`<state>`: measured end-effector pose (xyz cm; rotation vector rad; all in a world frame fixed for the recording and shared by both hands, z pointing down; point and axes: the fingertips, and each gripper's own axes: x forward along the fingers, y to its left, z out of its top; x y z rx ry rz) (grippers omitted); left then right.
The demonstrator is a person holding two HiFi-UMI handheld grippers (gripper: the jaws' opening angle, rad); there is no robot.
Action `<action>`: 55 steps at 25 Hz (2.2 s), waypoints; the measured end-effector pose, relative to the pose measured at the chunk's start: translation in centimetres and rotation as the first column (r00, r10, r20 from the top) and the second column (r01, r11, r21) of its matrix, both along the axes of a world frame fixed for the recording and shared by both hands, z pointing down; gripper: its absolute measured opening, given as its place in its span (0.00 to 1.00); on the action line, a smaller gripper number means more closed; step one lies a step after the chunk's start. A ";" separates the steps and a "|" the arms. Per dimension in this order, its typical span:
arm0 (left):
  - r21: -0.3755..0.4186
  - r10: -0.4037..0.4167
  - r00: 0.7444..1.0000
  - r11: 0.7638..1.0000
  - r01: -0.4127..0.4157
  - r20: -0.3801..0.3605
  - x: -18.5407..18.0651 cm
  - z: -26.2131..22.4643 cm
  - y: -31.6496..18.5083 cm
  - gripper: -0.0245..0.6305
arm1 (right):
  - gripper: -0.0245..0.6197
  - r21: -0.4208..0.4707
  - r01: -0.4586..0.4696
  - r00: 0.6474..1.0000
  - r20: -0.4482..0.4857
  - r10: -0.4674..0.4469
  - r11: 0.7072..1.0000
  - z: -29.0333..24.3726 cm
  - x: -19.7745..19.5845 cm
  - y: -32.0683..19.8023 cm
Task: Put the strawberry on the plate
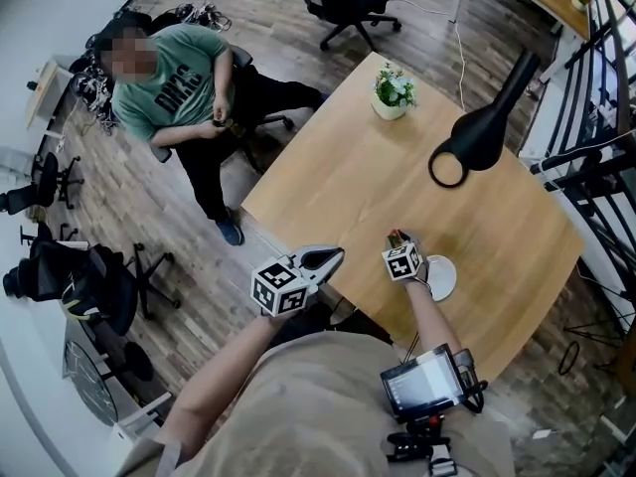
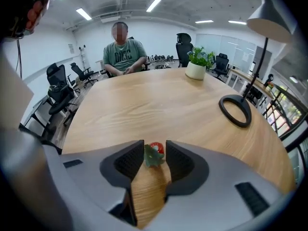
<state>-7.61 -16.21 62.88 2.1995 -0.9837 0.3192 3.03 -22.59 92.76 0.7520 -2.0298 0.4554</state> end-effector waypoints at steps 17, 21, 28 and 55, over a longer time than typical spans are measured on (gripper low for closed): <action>-0.016 -0.007 1.000 1.000 0.007 0.006 -4.1 0.0 1.9 0.04 | 0.23 0.052 -0.055 0.998 0.036 0.053 0.997 -2.1 -1.5 1.3; 0.007 0.008 1.000 1.000 -0.008 -0.008 -4.2 -0.6 1.6 0.04 | 0.23 0.086 -0.083 0.993 0.094 0.075 0.993 -5.9 -2.4 1.0; 0.023 0.038 0.999 0.999 -0.038 -0.012 -2.9 -0.7 1.7 0.04 | 0.23 0.128 -0.158 0.953 0.278 0.118 0.979 -13.0 -3.1 0.7; 0.106 -0.052 0.989 0.992 0.067 -0.138 1.8 -4.6 0.8 0.04 | 0.23 0.359 -0.220 0.844 0.536 -0.007 0.907 -35.9 3.8 3.5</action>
